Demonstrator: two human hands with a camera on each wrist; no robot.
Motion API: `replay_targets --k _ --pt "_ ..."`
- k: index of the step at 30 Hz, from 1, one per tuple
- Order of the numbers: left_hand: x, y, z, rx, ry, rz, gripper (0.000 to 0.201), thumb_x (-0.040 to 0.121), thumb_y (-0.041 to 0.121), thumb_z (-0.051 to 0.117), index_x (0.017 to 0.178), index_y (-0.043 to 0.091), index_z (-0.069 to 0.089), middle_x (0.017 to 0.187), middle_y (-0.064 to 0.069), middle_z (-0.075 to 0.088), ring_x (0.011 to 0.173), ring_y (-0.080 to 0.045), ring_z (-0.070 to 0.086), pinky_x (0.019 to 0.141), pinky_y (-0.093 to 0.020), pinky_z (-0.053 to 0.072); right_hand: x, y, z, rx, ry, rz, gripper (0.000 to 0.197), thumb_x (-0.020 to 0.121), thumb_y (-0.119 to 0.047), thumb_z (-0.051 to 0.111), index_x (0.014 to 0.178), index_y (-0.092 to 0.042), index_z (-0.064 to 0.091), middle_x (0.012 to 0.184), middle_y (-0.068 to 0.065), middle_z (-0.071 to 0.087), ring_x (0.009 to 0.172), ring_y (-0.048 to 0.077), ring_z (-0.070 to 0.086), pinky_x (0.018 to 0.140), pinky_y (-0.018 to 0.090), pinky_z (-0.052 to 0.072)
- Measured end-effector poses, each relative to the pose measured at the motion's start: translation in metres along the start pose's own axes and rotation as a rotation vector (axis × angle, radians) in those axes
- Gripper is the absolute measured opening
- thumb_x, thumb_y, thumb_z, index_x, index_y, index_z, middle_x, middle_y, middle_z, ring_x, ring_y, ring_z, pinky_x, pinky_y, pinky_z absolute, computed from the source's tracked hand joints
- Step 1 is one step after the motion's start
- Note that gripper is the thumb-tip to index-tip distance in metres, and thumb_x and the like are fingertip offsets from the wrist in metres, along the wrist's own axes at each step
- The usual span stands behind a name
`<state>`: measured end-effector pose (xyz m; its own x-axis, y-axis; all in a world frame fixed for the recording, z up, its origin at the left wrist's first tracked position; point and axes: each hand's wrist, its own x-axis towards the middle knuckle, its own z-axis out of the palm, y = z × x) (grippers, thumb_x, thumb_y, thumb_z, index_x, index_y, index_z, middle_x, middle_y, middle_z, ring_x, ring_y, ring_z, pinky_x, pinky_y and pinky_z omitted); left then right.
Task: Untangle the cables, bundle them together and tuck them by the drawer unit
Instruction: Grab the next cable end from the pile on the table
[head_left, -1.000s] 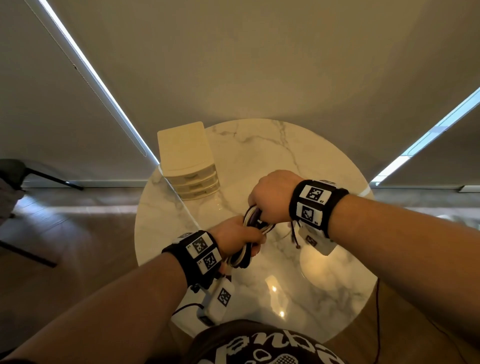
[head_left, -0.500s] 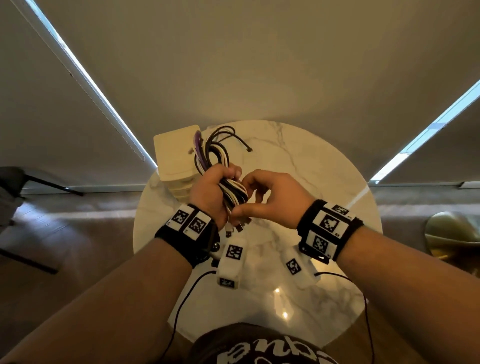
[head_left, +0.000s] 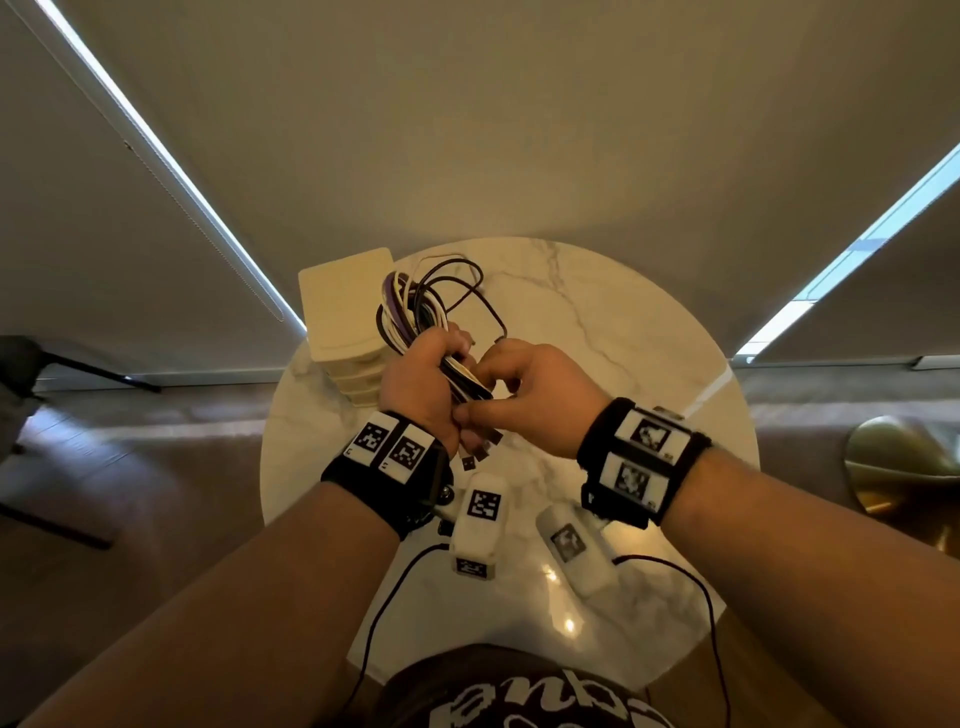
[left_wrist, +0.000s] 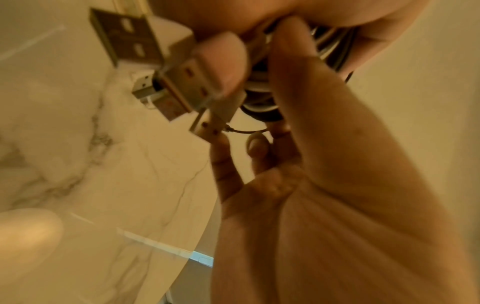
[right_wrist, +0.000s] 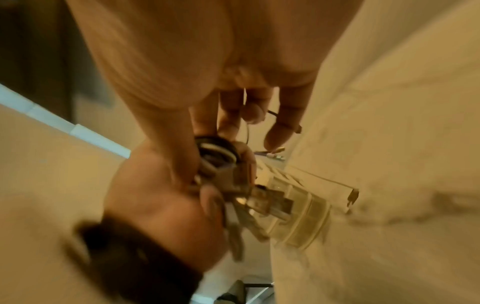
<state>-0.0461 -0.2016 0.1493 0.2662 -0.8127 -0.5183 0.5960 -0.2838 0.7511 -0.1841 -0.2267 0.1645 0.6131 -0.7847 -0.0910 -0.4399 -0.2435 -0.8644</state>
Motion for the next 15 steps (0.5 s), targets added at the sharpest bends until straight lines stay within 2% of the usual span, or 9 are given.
replay_targets --k 1,2,4,5,6,8,11,13,15 --pt "0.0 0.001 0.0 -0.029 -0.026 -0.001 0.006 0.068 0.017 0.06 0.063 0.019 0.057 0.07 0.0 0.046 0.052 -0.016 0.043 0.056 -0.03 0.04 0.001 0.003 -0.003 0.055 -0.052 0.056 0.012 0.081 -0.032 0.086 0.084 -0.039 0.076 0.091 -0.005 0.063 0.076 -0.004 0.057 0.071 0.021 0.043" --pt "0.001 0.002 -0.001 -0.05 -0.053 0.003 0.008 0.071 0.015 0.058 0.064 0.019 0.056 0.07 0.001 0.046 0.054 -0.014 0.041 0.054 -0.029 0.039 0.002 0.006 -0.004 0.126 -0.085 0.102 0.01 0.08 -0.036 0.086 0.084 -0.04 0.078 0.095 -0.003 0.065 0.081 -0.002 0.061 0.077 0.026 0.048" --pt "0.004 0.004 -0.002 -0.056 -0.094 0.01 0.01 0.076 0.013 0.055 0.068 0.018 0.054 0.074 0.001 0.048 0.059 -0.013 0.04 0.054 -0.029 0.038 0.001 0.012 -0.001 0.263 -0.109 0.149 0.016 0.078 -0.04 0.086 0.093 -0.036 0.082 0.103 0.004 0.071 0.099 0.021 0.068 0.097 0.046 0.053" --pt "0.004 0.004 -0.003 -0.043 -0.108 0.005 0.01 0.079 0.012 0.054 0.07 0.017 0.053 0.075 0.001 0.048 0.06 -0.013 0.039 0.055 -0.029 0.037 -0.001 0.016 0.003 0.32 -0.107 0.154 0.02 0.078 -0.038 0.085 0.096 -0.032 0.082 0.102 0.008 0.072 0.099 0.03 0.069 0.101 0.049 0.052" --pt "0.004 0.003 -0.004 -0.026 -0.117 -0.007 0.01 0.081 0.012 0.053 0.072 0.016 0.053 0.075 0.0 0.047 0.06 -0.014 0.038 0.055 -0.03 0.036 -0.003 0.017 0.006 0.358 -0.09 0.154 0.018 0.079 -0.035 0.086 0.095 -0.028 0.082 0.095 0.011 0.072 0.091 0.033 0.068 0.099 0.048 0.053" --pt "0.002 -0.001 -0.004 -0.011 -0.101 -0.044 0.006 0.08 0.014 0.054 0.075 0.015 0.056 0.073 -0.001 0.047 0.059 -0.016 0.039 0.057 -0.032 0.036 -0.006 0.018 0.01 0.346 -0.056 0.157 0.005 0.082 -0.027 0.086 0.081 -0.027 0.081 0.075 0.011 0.061 0.072 0.026 0.056 0.081 0.04 0.048" --pt "0.0 -0.007 -0.008 0.059 -0.046 -0.063 0.007 0.073 0.019 0.058 0.073 0.014 0.061 0.071 -0.003 0.049 0.057 -0.022 0.043 0.059 -0.033 0.037 -0.009 0.017 0.012 0.231 -0.051 0.143 0.039 0.084 -0.027 0.085 0.054 -0.023 0.059 0.061 0.003 0.042 0.06 0.016 0.039 0.062 0.031 0.035" --pt "-0.002 -0.009 -0.013 0.196 -0.025 -0.054 0.011 0.065 0.026 0.06 0.071 0.017 0.063 0.072 -0.003 0.051 0.056 -0.024 0.043 0.056 -0.033 0.032 -0.009 0.015 0.011 0.119 -0.091 0.129 0.045 0.085 -0.032 0.083 0.058 -0.011 0.054 0.058 0.003 0.038 0.056 0.013 0.034 0.058 0.031 0.032" --pt "-0.007 -0.011 -0.017 0.366 -0.023 -0.028 0.015 0.06 0.029 0.059 0.071 0.02 0.063 0.071 -0.004 0.053 0.056 -0.025 0.044 0.053 -0.033 0.032 -0.01 0.01 0.006 -0.061 -0.184 0.121 0.041 0.088 -0.041 0.078 0.068 -0.008 0.067 0.059 0.008 0.049 0.054 0.012 0.039 0.056 0.03 0.036"
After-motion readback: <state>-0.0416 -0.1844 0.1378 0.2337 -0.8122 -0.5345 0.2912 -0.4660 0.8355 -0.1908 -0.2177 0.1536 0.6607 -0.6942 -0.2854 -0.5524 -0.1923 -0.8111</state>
